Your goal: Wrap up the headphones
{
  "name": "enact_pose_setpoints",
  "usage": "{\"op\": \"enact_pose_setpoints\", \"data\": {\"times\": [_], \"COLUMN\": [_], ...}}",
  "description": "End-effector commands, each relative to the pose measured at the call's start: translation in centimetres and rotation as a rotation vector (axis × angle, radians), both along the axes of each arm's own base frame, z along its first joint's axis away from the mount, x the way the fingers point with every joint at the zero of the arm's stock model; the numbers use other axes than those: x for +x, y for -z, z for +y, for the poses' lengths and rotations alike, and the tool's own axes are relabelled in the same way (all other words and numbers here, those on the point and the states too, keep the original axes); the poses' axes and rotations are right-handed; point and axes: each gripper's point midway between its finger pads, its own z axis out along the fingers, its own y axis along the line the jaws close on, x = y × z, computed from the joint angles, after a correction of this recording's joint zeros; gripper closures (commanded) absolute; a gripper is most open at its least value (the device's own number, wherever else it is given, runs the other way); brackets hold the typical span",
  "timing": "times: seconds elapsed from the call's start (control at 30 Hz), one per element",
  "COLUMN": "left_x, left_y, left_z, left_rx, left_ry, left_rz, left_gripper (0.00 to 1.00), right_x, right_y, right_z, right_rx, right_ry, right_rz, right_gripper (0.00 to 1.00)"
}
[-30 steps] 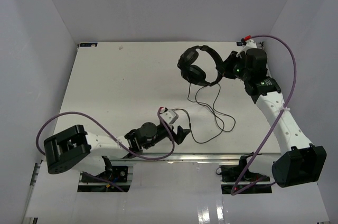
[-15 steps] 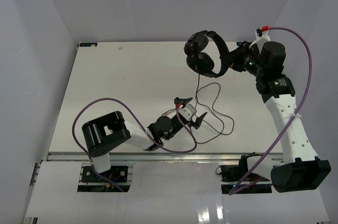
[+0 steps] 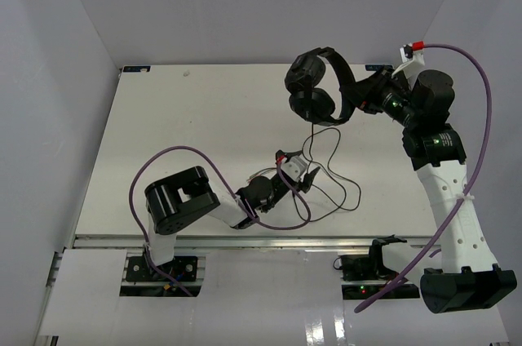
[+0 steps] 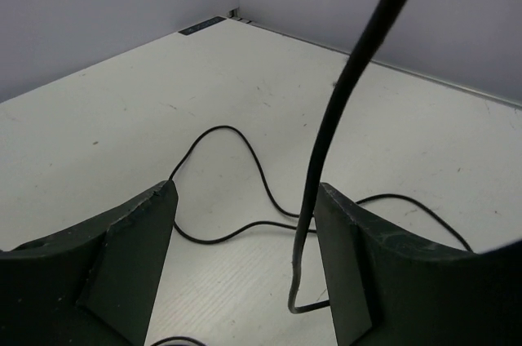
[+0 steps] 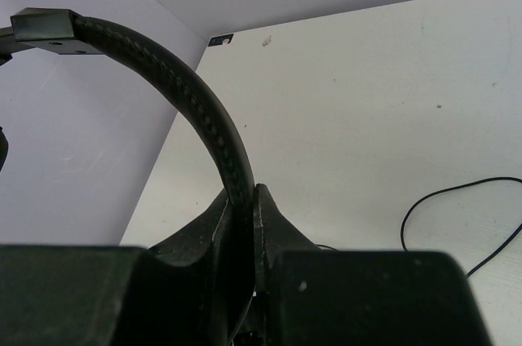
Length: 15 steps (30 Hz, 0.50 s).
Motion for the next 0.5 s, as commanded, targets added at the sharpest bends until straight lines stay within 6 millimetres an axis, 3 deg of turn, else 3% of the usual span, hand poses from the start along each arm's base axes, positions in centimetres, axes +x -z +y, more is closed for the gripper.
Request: {"op": "enact_pose_setpoints", "data": {"times": [0.0, 0.17, 0.47], "left_x": [-1.0, -1.0, -2.0], "left_y": [0.1, 0.6, 0.8], "left_z": [0.8, 0.4, 0.2], "left_rx": [-0.06, -0.063, -0.059], "left_ry": [0.036, 0.045, 0.11], "left_rz": [0.037, 0.06, 0.08], "left_gripper": [0.26, 0.41, 0.9], "right_x": [-0.5, -0.7, -0.8], "right_y": [-3.1, -3.1, -3.2], "right_z": [0.1, 0.2, -0.1], "right_rx": [0.042, 0.05, 0.036], "right_ry": [-0.016, -0.029, -0.02], "right_rz": [-0.088, -0.089, -0.098], "right_gripper": [0.92, 0.92, 0.92]}}
